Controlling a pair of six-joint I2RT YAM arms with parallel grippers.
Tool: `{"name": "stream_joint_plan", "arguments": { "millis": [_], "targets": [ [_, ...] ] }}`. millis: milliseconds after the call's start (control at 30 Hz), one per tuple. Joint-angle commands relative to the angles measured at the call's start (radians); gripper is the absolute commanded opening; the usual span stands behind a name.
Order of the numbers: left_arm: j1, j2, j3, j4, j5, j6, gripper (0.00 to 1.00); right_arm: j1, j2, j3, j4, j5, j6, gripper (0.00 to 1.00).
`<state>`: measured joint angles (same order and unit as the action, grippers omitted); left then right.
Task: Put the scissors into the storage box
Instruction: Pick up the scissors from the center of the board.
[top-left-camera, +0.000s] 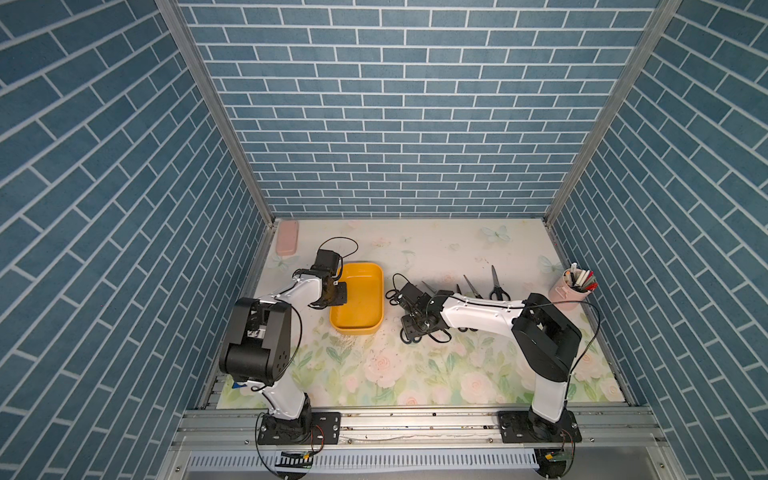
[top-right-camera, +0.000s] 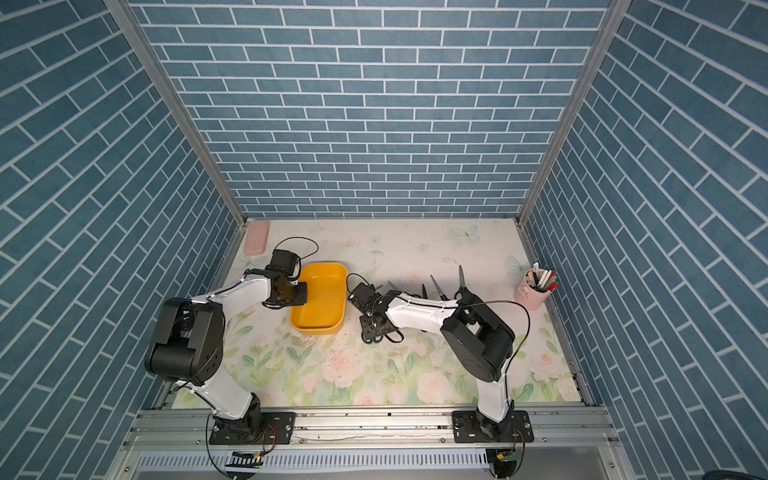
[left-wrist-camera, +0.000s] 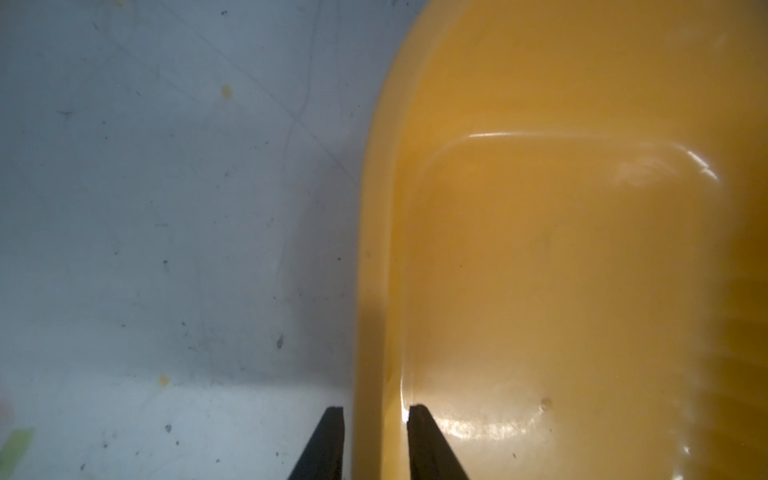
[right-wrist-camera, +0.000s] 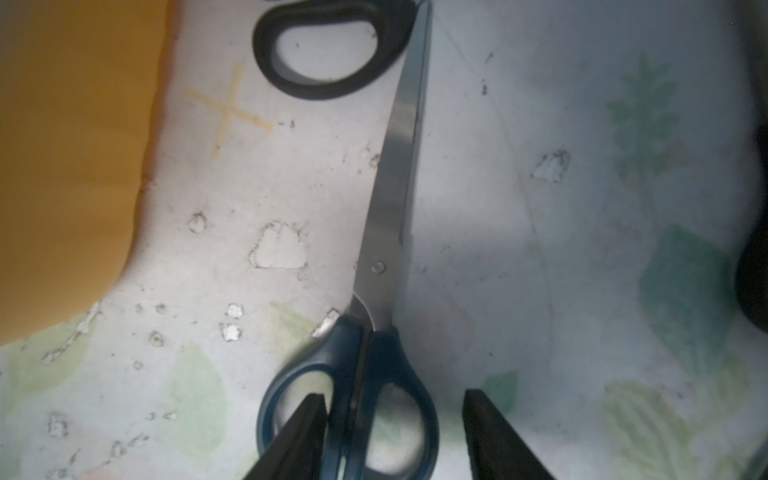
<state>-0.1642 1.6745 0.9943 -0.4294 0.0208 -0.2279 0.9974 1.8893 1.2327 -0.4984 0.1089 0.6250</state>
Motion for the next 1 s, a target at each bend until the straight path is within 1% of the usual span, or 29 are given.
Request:
{"name": "stream_joint_plan", "arguments": {
  "millis": [0, 33, 133, 167, 200, 333, 500, 600, 800, 867, 900, 933, 967],
  "targets": [
    [-0.006, -0.038, 0.021, -0.038, -0.008, -0.015, 0.34, 0.006, 0.006, 0.018, -0.051, -0.005, 0.051, 0.56],
    [-0.006, -0.051, 0.023, -0.042, -0.014, -0.021, 0.38, 0.007, 0.000, 0.020, -0.054, -0.004, 0.055, 0.56],
    [-0.006, -0.097, 0.030, -0.054, -0.042, -0.039, 0.38, 0.019, -0.010, 0.026, -0.055, -0.004, 0.063, 0.56],
    [-0.006, -0.118, 0.029, -0.048, -0.048, -0.045, 0.42, 0.024, -0.001, 0.034, -0.061, -0.003, 0.063, 0.56],
    [-0.006, -0.142, 0.027, -0.038, -0.050, -0.056, 0.51, 0.028, 0.012, 0.046, -0.072, -0.001, 0.061, 0.56],
    [-0.005, -0.225, 0.053, -0.035, -0.041, -0.076, 0.52, 0.036, 0.036, 0.080, -0.097, 0.007, 0.061, 0.54],
    [0.000, -0.303, 0.084, -0.057, -0.081, -0.077, 0.55, 0.037, 0.079, 0.097, -0.109, -0.018, 0.063, 0.50],
    [0.002, -0.315, 0.080, -0.071, -0.067, -0.076, 0.55, 0.035, 0.098, 0.099, -0.122, -0.035, 0.066, 0.48],
    [0.002, -0.335, 0.023, -0.063, -0.053, -0.081, 0.56, 0.021, 0.105, 0.038, -0.086, -0.103, 0.062, 0.47],
    [0.002, -0.341, 0.004, -0.049, -0.056, -0.082, 0.56, 0.006, 0.120, 0.027, -0.087, -0.078, 0.046, 0.42],
    [0.002, -0.343, -0.003, -0.043, -0.054, -0.085, 0.56, -0.004, 0.126, 0.021, -0.091, -0.058, 0.042, 0.37],
    [0.002, -0.342, -0.006, -0.039, -0.049, -0.085, 0.55, -0.018, 0.129, 0.015, -0.096, -0.045, 0.040, 0.28],
    [0.002, -0.342, -0.006, -0.040, -0.044, -0.085, 0.56, -0.032, 0.127, 0.006, -0.098, -0.038, 0.041, 0.22]
  ]
}}
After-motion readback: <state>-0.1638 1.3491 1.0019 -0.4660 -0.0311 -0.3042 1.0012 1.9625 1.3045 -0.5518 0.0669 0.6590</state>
